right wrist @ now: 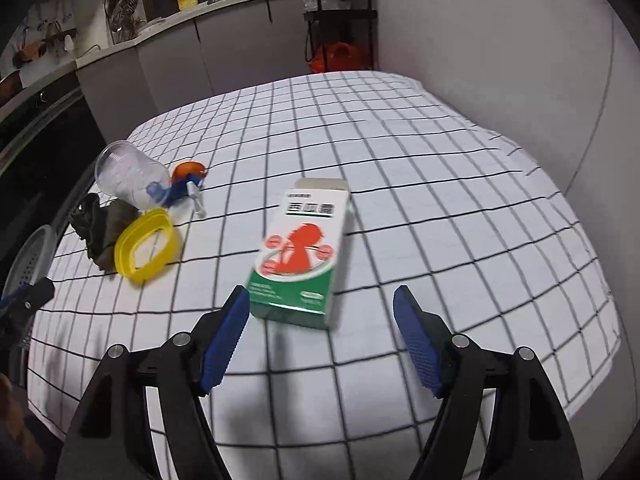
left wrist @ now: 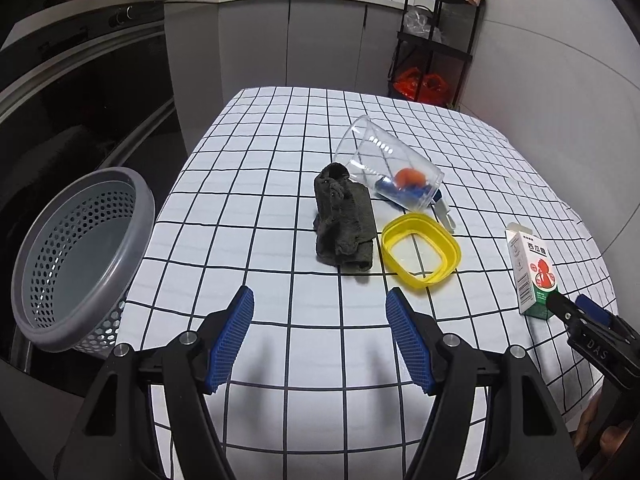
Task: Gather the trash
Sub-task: 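Grasp the dark grey cloth with the left tool while the right tool grasps the green-and-white box, then carry cloth and box over the grey basket and open both tools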
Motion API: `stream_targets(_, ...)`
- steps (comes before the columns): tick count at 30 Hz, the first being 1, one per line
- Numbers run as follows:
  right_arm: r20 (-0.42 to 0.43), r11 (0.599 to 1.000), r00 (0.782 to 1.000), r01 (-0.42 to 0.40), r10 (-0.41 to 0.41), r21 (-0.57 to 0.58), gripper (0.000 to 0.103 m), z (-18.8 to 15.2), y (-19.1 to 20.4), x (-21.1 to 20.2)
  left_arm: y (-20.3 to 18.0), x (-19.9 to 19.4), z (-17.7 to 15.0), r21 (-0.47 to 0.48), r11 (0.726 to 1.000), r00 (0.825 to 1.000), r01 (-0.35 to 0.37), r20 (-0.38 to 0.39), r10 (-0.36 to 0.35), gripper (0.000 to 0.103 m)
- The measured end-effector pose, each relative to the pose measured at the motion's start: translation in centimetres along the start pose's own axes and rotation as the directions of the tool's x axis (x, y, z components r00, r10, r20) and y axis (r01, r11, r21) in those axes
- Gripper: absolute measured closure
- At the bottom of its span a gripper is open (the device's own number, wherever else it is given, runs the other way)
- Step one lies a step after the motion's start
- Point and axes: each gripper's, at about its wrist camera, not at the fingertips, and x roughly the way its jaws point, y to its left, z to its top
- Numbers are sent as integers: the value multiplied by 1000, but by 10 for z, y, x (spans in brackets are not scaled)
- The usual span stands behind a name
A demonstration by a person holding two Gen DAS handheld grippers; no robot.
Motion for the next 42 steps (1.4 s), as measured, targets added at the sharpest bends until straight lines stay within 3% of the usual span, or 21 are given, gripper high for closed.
stream_targets(3,-33,1000,999,31,-31,-4,31,9,6,17,0,3,1,-2,1000,1000,0,-5,0,36)
stream_targets(6,-70,1000,998,5,-4,23,31,13,5,29,1,6,1,-3,1000,1000,-4,-9,4,35)
stream_targets(15,-85,999,996,40,-38,19,32,20,9,46,8,19,10,-22,999,999,-40,-8,40,27)
stream_targets(16,-82,999,996,42,-41,16,34,21,10,46,8,21,13,-22,999,999,-46,-4,46,26)
stream_targets(18,-70,999,996,52,-52,2,50,20,12,45,8,25,19,-17,998,998,-59,3,59,26)
stream_targets(19,-69,999,996,53,-53,-4,50,20,11,45,8,27,21,-14,998,998,-62,5,62,25)
stream_targets(28,-36,999,999,-34,35,36,51,18,1,36,-1,45,48,-12,998,998,-59,26,60,19)
stream_targets(34,-40,995,996,-78,81,57,51,19,-3,38,-7,69,57,-28,999,999,-35,-13,34,20)
stream_targets(35,-40,995,996,-82,84,57,51,19,-3,38,-8,74,57,-32,999,999,-32,-25,31,22)
stream_targets(39,-42,994,995,-92,95,58,51,18,-2,38,-9,91,55,-48,999,996,0,-88,-5,53)
stream_targets(40,-42,994,994,-94,96,57,51,18,-3,39,-9,92,54,-54,998,995,19,-92,-24,65)
stream_targets(42,-43,994,994,-96,99,54,51,18,-3,38,-12,90,52,-45,999,996,30,-88,-34,77)
